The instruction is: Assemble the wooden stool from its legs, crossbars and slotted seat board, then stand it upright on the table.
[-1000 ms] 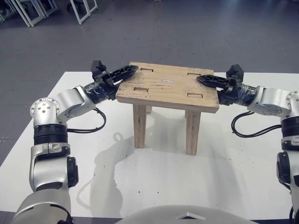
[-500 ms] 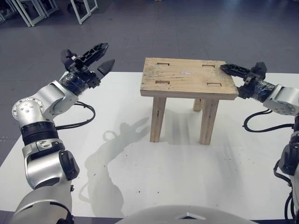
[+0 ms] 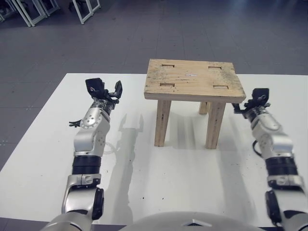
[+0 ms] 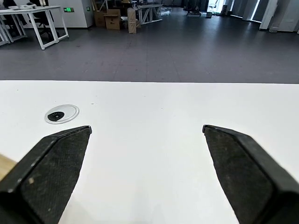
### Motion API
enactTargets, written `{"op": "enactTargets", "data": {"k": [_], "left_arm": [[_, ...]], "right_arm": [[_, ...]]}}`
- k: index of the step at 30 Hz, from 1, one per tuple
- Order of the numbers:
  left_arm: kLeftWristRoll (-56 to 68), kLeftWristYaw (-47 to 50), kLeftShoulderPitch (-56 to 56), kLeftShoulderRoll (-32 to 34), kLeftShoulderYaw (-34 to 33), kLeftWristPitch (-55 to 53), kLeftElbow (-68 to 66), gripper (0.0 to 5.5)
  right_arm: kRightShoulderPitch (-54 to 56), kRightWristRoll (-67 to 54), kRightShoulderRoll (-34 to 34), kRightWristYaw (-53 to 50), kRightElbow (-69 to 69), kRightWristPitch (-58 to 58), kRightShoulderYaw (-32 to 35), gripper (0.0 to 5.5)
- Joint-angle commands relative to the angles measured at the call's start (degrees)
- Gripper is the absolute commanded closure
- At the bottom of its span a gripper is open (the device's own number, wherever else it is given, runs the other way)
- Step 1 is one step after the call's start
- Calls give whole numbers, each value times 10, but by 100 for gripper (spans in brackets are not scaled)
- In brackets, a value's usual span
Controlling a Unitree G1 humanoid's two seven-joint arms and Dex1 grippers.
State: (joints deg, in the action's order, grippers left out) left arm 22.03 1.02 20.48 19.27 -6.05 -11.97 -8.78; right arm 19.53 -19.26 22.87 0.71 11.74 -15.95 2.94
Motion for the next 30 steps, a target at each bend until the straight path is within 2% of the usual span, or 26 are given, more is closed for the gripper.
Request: {"op": "enactTargets", "data": {"k": [1,9,17,30], "left_arm": [[-32,-10,-51,-12,-2,22,48,203],[-23,-60,-67,-36,-4,-5,77,203],[-35,-45,-95,-56,-25,-29,108,203],[-53,-56,-48,-67,-26,-46,80,203]], "right_arm": [[-41,21,-39,-26,-55,17,16,111],[-40,55,-59,-6,-65,4,16,111],[14,82,-74,24,-4,10,8,111],[24,101,-79,24,-3,6,29,111]]}}
